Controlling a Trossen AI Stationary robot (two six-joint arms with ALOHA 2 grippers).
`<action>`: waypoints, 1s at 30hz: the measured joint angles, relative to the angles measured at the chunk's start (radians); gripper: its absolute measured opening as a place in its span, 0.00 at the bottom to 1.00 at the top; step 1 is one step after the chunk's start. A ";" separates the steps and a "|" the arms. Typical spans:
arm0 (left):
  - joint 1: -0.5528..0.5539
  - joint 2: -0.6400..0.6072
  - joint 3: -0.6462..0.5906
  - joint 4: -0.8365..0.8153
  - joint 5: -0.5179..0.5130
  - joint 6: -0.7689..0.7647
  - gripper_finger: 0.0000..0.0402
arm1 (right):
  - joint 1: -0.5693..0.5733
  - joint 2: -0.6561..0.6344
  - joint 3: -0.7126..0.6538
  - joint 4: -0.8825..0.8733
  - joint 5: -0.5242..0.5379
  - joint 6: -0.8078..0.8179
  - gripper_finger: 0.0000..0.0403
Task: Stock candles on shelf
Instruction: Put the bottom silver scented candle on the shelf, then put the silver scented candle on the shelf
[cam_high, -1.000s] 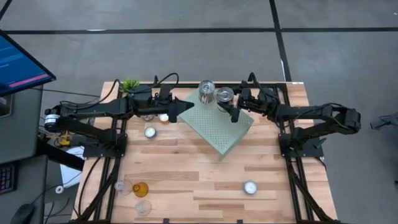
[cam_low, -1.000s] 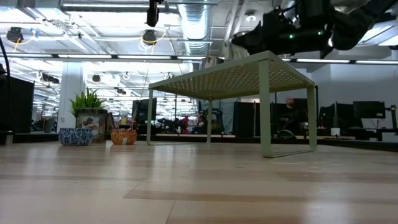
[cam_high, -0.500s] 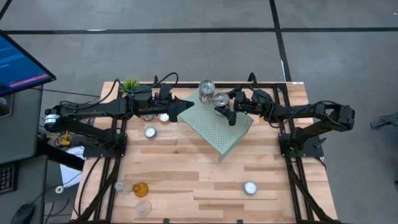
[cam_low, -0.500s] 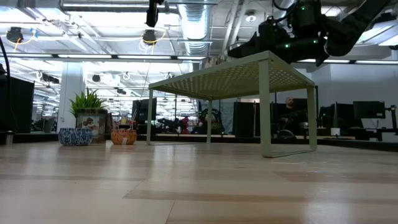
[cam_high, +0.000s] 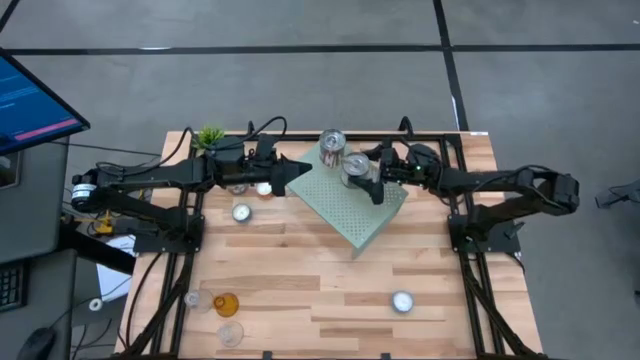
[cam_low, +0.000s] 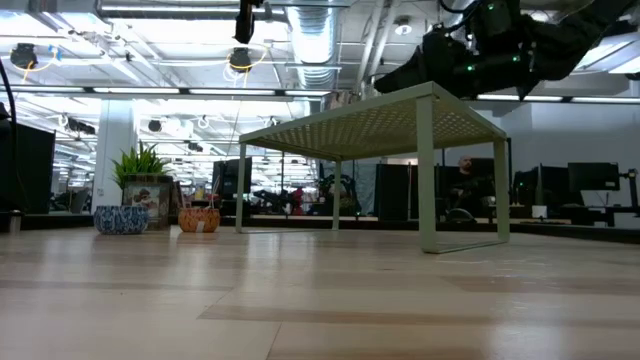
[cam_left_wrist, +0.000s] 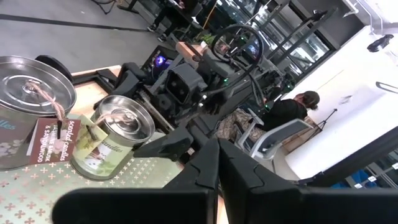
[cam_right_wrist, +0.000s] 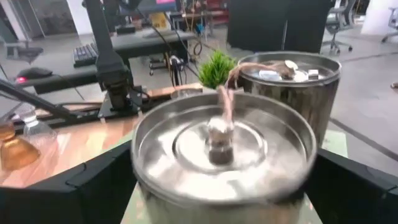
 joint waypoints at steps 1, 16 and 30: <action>0.000 0.000 0.000 0.000 0.000 0.000 0.02 | 0.000 -0.019 0.000 -0.028 0.000 -0.005 0.97; 0.004 -0.018 -0.002 -0.037 0.130 0.010 0.18 | 0.046 -0.506 0.116 -0.773 0.047 0.029 0.99; 0.110 -0.194 -0.001 -0.720 -0.069 0.241 0.21 | 0.209 -0.618 0.291 -1.201 0.209 0.198 0.97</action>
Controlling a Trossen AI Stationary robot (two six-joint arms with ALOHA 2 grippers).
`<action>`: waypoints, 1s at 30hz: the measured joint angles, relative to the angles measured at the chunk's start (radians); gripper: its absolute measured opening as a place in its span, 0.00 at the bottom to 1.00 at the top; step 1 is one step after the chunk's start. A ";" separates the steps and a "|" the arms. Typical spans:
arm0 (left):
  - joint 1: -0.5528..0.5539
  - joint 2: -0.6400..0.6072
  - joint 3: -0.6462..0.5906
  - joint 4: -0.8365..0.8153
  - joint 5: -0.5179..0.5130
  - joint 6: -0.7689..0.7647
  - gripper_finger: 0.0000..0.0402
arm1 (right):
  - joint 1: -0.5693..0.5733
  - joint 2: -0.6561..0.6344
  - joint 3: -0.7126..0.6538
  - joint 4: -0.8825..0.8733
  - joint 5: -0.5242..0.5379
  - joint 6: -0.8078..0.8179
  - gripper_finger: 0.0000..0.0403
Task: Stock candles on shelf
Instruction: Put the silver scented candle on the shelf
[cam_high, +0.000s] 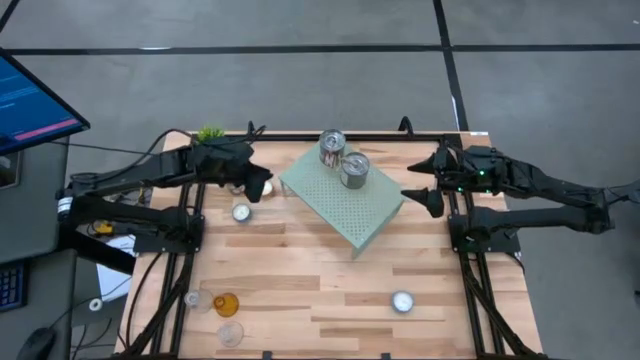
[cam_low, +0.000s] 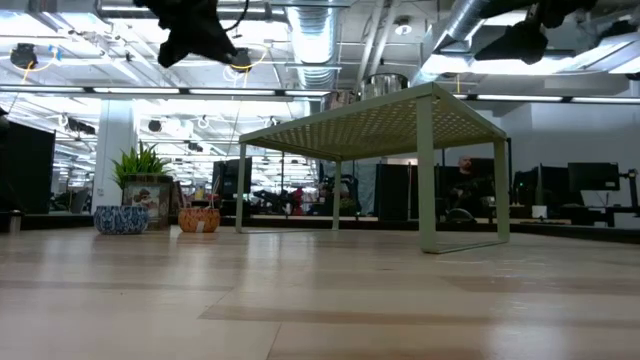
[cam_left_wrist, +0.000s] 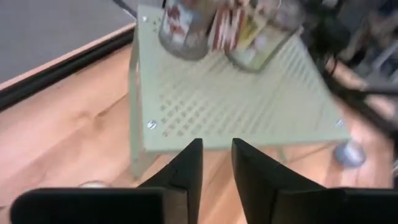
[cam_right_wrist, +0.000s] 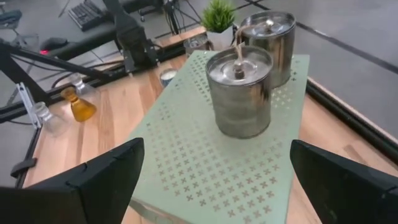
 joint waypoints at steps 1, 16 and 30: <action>0.007 0.004 0.000 -0.013 0.015 0.027 0.23 | 0.003 0.001 0.000 -0.006 0.000 0.001 0.97; 0.105 0.193 0.000 -0.131 0.118 0.171 0.89 | 0.002 0.035 -0.001 -0.018 -0.003 0.016 0.98; 0.274 0.092 0.002 -0.405 -0.068 -0.108 0.89 | 0.002 0.036 0.000 -0.018 -0.004 0.043 0.97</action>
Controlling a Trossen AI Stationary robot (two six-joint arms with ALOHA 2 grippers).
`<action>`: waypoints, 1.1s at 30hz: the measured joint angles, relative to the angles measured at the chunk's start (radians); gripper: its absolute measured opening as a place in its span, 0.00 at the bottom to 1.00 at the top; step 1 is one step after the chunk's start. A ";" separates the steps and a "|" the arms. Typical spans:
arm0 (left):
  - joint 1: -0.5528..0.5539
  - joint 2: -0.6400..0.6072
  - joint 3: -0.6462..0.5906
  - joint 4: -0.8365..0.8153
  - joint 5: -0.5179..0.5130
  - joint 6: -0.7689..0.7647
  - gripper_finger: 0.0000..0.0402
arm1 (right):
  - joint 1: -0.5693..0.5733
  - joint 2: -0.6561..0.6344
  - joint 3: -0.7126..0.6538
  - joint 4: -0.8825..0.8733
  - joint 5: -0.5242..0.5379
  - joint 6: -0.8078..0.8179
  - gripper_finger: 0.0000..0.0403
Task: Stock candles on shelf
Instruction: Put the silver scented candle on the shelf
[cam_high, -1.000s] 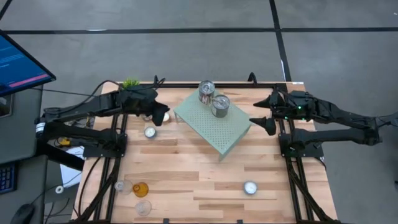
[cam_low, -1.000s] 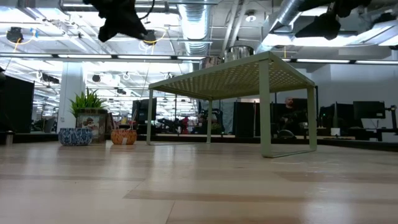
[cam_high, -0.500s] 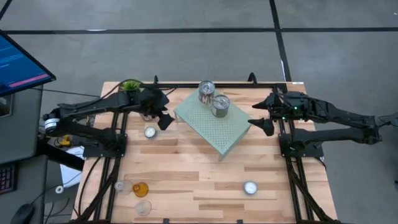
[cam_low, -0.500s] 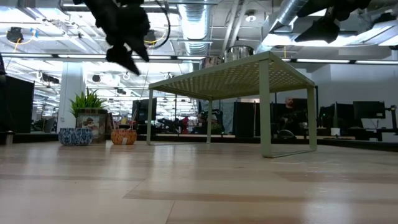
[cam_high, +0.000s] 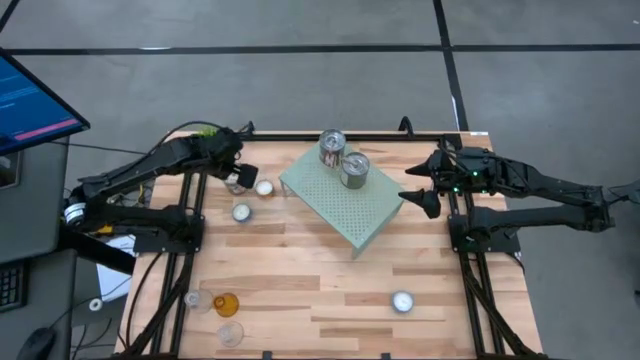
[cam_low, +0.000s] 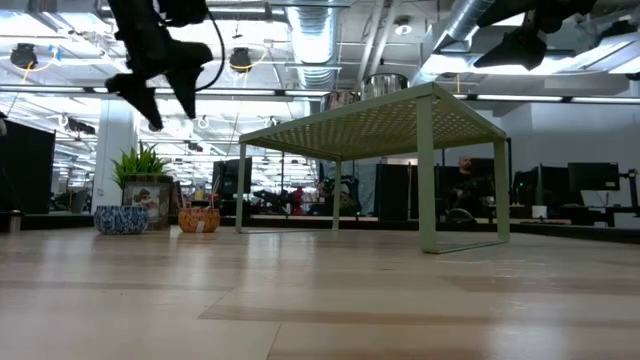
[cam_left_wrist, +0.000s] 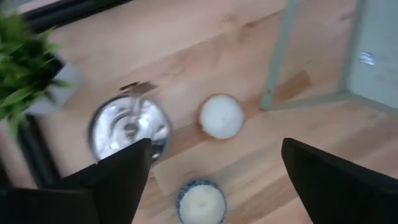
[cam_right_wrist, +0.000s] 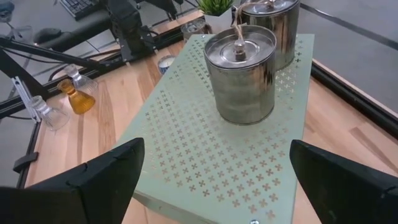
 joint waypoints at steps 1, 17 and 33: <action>0.010 0.003 0.000 -0.008 -0.002 -0.015 0.88 | 0.000 0.000 0.000 0.001 0.000 0.004 0.97; 0.161 0.047 -0.001 -0.030 -0.022 -0.064 0.76 | 0.000 0.000 0.000 0.010 0.000 0.063 0.97; 0.221 0.208 -0.002 -0.076 0.095 -0.041 0.93 | -0.001 0.003 0.000 0.003 0.000 0.040 0.97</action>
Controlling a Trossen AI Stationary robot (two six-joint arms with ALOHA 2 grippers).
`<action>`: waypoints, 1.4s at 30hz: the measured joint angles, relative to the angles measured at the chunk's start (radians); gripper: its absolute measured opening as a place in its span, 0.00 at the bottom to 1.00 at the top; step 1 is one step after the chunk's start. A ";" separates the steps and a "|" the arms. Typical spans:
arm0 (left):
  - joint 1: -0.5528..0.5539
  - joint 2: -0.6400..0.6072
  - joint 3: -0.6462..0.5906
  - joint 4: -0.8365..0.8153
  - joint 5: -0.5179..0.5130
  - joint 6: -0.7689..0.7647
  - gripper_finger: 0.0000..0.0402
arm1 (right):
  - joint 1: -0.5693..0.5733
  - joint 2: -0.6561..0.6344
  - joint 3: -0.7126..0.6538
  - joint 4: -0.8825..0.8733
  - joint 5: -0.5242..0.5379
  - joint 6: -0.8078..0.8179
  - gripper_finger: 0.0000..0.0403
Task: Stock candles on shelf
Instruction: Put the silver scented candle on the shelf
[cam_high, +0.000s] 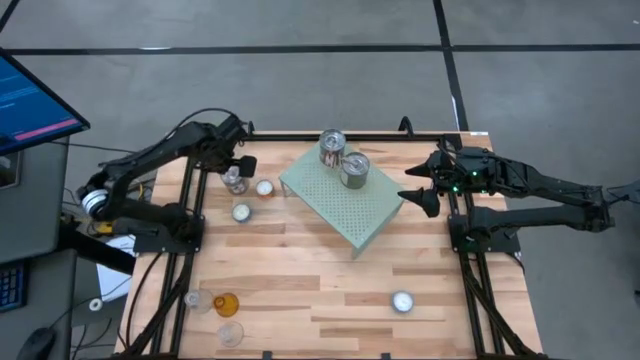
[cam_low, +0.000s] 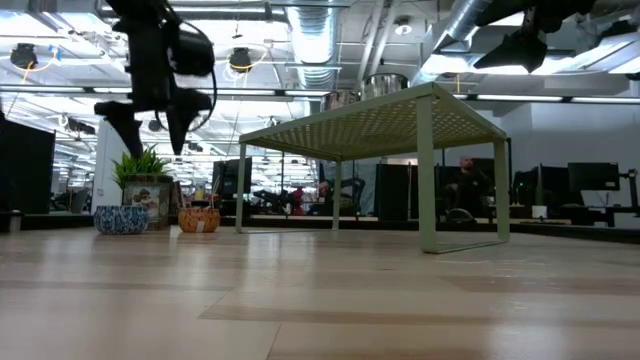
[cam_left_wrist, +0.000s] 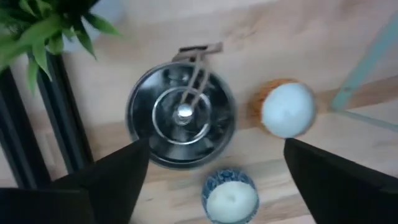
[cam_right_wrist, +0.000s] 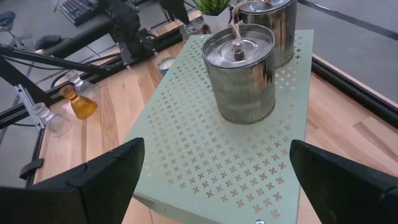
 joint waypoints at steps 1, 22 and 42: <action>0.001 0.021 0.000 -0.003 0.002 -0.001 0.96 | 0.000 0.000 0.000 0.000 0.000 0.000 0.97; 0.090 -0.023 0.001 0.011 0.106 0.040 0.86 | 0.000 0.000 0.000 -0.055 0.003 0.000 0.97; 0.072 -0.057 0.001 0.126 0.087 0.038 0.21 | -0.019 0.002 0.000 -0.068 0.006 0.020 0.97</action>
